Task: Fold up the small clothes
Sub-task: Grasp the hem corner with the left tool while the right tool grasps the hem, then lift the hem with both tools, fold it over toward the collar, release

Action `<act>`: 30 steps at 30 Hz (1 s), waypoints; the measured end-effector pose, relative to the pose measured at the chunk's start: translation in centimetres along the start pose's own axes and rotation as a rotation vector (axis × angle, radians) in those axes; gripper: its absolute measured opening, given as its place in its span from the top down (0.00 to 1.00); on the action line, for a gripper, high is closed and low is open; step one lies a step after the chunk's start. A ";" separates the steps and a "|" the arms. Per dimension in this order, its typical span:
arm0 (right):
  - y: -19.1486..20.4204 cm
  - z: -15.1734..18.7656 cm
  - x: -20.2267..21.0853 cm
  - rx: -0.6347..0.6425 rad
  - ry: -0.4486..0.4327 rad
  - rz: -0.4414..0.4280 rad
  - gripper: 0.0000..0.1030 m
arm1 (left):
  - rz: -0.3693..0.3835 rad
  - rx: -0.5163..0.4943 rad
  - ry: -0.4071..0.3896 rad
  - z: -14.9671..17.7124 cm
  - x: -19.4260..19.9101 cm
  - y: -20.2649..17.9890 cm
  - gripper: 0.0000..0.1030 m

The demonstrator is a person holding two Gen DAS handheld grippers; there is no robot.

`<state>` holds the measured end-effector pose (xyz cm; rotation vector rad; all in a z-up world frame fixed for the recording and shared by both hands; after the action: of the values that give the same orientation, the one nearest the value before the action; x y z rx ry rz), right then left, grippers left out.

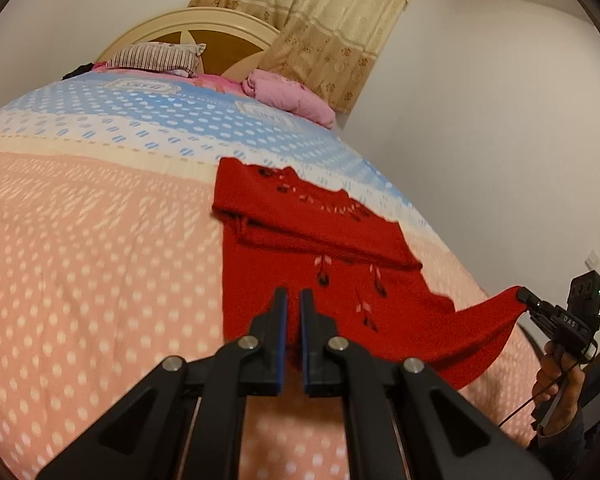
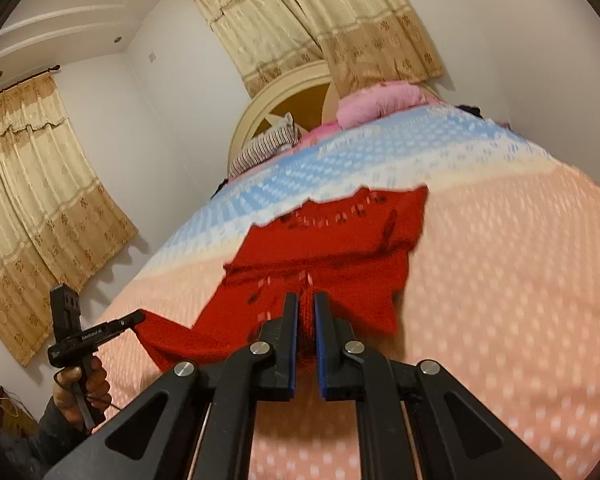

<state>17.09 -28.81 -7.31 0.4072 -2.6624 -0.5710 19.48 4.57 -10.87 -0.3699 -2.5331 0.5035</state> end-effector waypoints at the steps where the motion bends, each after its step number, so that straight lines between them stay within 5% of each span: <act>1: 0.2 -0.7 -0.5 0.002 -0.005 -0.002 0.93 | 0.003 0.008 -0.001 -0.5 -0.4 0.0 0.94; 17: -1.8 -11.2 -10.5 0.010 -0.045 0.034 0.94 | -0.006 0.045 -0.045 -11.4 -8.7 1.4 0.95; 30: -8.9 -12.4 -20.6 -0.049 0.025 0.148 0.94 | -0.106 0.008 0.037 -14.5 -19.6 3.9 0.95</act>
<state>42.32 -33.36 -7.11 0.1999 -2.6217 -0.5801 44.16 5.10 -9.73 -0.2387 -2.4982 0.4623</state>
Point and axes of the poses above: each gripper's, at about its wrist camera, not at the fingertips, and x roughly against the way its jaws point, y to its left, z to its underside, the point moved 10 cm from there along -x, roughly the way its jaws point, and after that the axes turned 7 degrees about -y, right-handed, at the moved point
